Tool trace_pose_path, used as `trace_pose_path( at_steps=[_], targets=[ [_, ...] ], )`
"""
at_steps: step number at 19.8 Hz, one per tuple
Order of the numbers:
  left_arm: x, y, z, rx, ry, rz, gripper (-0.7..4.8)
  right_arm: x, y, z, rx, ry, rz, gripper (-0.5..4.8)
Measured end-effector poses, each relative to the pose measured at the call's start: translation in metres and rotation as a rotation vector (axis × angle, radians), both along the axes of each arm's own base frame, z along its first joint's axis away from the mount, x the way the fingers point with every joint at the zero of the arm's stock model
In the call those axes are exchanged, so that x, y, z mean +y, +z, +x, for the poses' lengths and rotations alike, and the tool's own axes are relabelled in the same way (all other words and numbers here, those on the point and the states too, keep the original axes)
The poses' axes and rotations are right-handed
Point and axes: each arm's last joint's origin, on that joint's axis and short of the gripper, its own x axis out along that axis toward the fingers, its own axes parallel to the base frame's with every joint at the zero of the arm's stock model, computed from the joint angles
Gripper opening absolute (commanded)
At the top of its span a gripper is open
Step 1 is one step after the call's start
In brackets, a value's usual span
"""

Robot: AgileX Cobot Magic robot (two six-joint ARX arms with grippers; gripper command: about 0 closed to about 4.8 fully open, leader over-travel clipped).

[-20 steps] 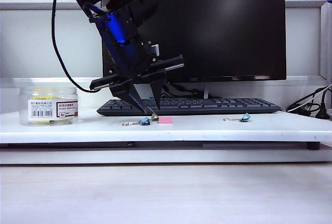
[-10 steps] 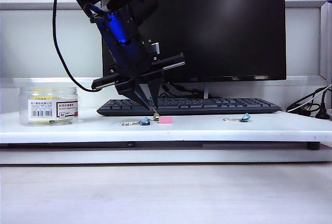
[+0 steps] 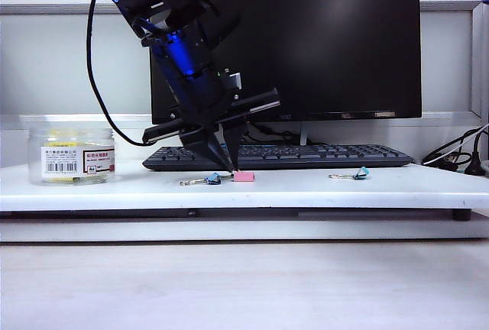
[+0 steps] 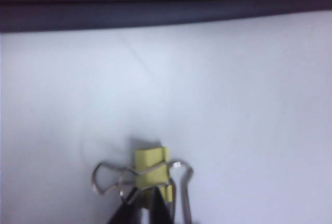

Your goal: Pick up the clips with the largest number of clips of the same color on the table and place them in a round transparent plastic box.

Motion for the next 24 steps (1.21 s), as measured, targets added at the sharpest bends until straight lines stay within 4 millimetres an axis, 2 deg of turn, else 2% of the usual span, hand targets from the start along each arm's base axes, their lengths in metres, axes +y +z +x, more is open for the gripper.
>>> trace_pose_path(
  at_steps=[11,19,20,21,22,24],
  targets=[
    [-0.001,0.001,0.001,-0.012,0.004,-0.010,0.17,0.000,0.000,0.000,0.000,0.000,0.000,-0.06],
    [-0.006,0.032,0.009,-0.080,-0.014,0.003,0.18,0.000,0.000,0.000,0.000,0.000,0.000,-0.06],
    [-0.005,0.031,0.008,-0.071,-0.014,0.010,0.34,0.000,0.000,0.000,0.000,0.000,0.000,-0.06],
    [-0.005,0.029,0.008,-0.058,-0.013,0.020,1.44,0.000,0.000,0.000,0.000,0.000,0.000,-0.06],
    [-0.004,0.029,0.007,-0.049,-0.011,0.029,1.94,0.000,0.000,0.000,0.000,0.000,0.000,-0.06],
    [-0.004,0.028,0.007,-0.048,-0.008,0.029,1.92,0.000,0.000,0.000,0.000,0.000,0.000,-0.06]
  ],
)
